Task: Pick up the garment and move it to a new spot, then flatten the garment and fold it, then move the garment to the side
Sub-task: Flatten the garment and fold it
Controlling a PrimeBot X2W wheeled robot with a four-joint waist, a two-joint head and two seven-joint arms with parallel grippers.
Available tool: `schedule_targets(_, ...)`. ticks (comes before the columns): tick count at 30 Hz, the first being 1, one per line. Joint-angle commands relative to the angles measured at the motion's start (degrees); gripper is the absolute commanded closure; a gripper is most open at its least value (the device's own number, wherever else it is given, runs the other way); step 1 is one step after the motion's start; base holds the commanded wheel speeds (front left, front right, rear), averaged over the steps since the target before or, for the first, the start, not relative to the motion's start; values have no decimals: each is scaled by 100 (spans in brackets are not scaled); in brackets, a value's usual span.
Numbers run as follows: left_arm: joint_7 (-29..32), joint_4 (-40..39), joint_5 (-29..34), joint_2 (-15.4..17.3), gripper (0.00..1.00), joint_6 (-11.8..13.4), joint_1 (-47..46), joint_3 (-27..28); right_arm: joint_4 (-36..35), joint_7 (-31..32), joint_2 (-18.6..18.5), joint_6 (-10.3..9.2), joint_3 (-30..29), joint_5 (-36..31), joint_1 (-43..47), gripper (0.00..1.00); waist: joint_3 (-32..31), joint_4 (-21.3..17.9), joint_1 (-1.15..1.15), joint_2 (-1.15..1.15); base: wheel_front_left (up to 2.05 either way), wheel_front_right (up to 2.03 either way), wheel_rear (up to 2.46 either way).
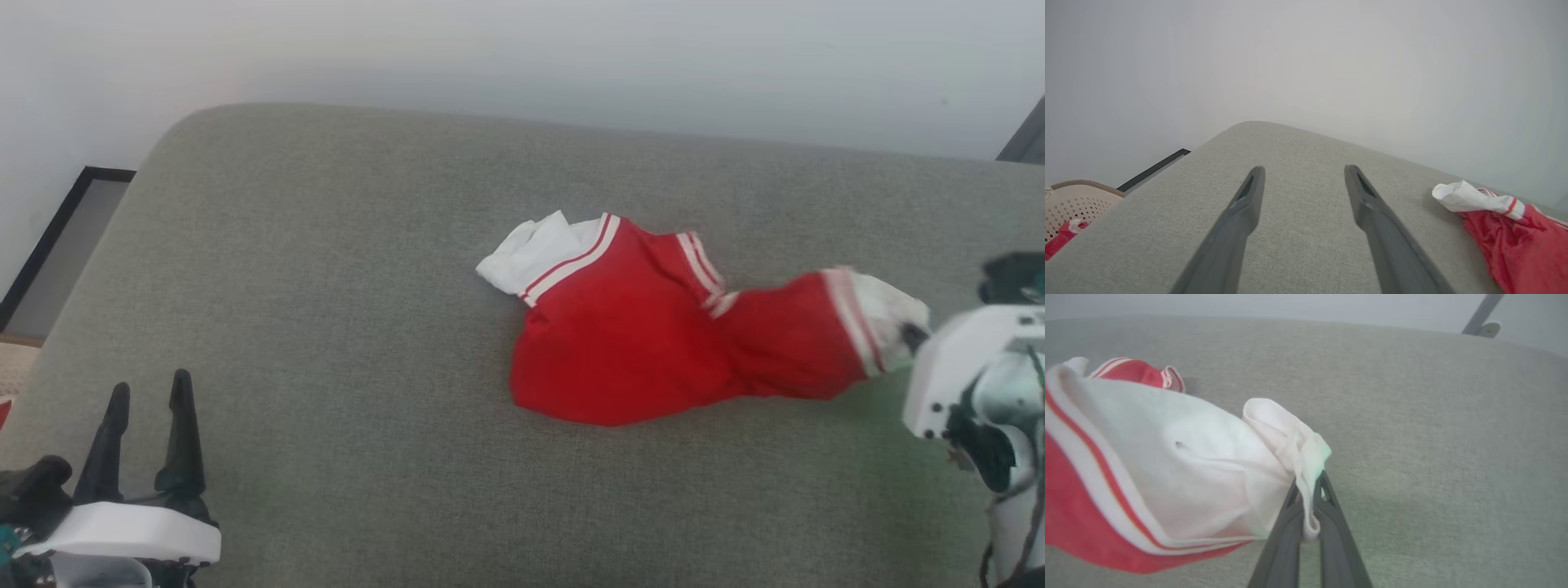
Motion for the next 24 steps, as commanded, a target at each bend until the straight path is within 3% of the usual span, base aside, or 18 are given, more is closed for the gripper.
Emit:
schedule_targets(1,-23,-8,14,24,0,-18,-76,-10,173,-103,68,1,-210,-101,-10,100,17,-11,0,0,0,0,0)
schedule_targets(5,-23,10,-7,59,0,-18,-142,-73,836,-326,171,1,-805,-536,-172,100,62,1,0,0,0,0,0)
schedule_targets(9,-23,34,-31,113,0,-17,-209,-130,1477,-465,247,1,-1090,-900,-339,71,90,13,0,0,0,0,0)
schedule_targets(10,-23,43,-42,124,0,-17,-216,-133,1609,-490,253,1,-1077,-953,-392,60,93,8,0,0,0,0,0)
schedule_targets(11,-23,49,-48,132,0,-17,-218,-135,1710,-509,282,1,-1087,-971,-455,27,91,-1,0,0,0,0,0)
schedule_targets(12,-23,54,-44,145,0,-17,-213,-131,1809,-546,286,1,-1091,-1015,-504,0,84,-15,0,0,0,0,0)
schedule_targets(20,-23,78,-97,298,0,-17,-135,-205,2150,-543,245,1,-867,-1047,-737,0,-53,-190,0,0,0,0,0)
schedule_targets(24,28,62,-240,457,0,-14,-117,-350,1960,-732,225,1,-587,-895,-751,0,-134,-338,0,0,0,0,0)
